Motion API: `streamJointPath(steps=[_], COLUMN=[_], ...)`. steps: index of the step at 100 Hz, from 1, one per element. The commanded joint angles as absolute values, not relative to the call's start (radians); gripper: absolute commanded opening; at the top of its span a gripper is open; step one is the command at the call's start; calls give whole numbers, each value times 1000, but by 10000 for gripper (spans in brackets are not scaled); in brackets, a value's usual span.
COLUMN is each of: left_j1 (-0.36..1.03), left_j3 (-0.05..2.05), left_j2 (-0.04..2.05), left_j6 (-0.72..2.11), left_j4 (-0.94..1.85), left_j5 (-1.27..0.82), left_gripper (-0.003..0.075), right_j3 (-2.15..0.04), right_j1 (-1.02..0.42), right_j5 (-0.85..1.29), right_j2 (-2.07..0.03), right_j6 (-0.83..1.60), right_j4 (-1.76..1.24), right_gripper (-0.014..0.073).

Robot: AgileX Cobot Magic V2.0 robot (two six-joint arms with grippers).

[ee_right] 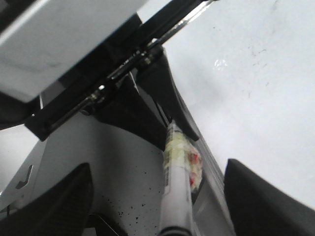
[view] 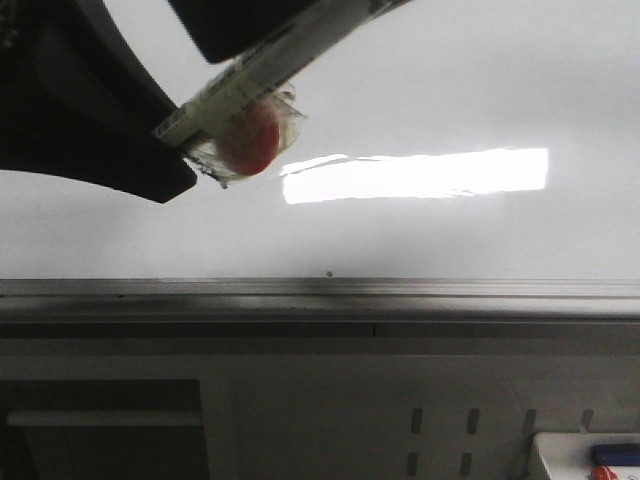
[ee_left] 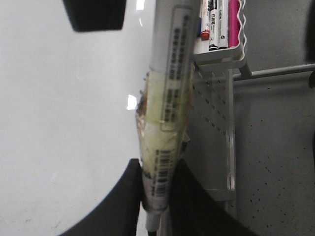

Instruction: Write number 4 on whiteboard

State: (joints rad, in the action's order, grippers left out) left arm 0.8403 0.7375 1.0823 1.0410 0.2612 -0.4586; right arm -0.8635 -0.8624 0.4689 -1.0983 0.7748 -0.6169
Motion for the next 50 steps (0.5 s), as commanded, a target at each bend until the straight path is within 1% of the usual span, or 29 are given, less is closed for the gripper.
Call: streamJointPath(steps=[1, 7, 21, 42, 50], left_j1=[847, 847, 847, 847, 847], left_j3=[763, 763, 763, 763, 763], left_j2=[1061, 1061, 1061, 1061, 1061], left_j6=[1041, 1041, 1041, 1041, 1041], left_j4=[276, 278, 292, 309, 334], left_j5=[-390, -384, -372, -372, -370], left_gripper=[-20, -20, -20, -20, -20], right_j3=[-889, -889, -889, -889, -889], right_j1=[-865, -865, -865, -865, -865], right_j5=[390, 390, 390, 390, 390], right_j2=[-1110, -1131, -1151, -1151, -1151], right_j6=[788, 788, 788, 788, 788], right_j4=[-647, -651, -652, -669, -693], right_gripper=[462, 424, 302, 64, -2])
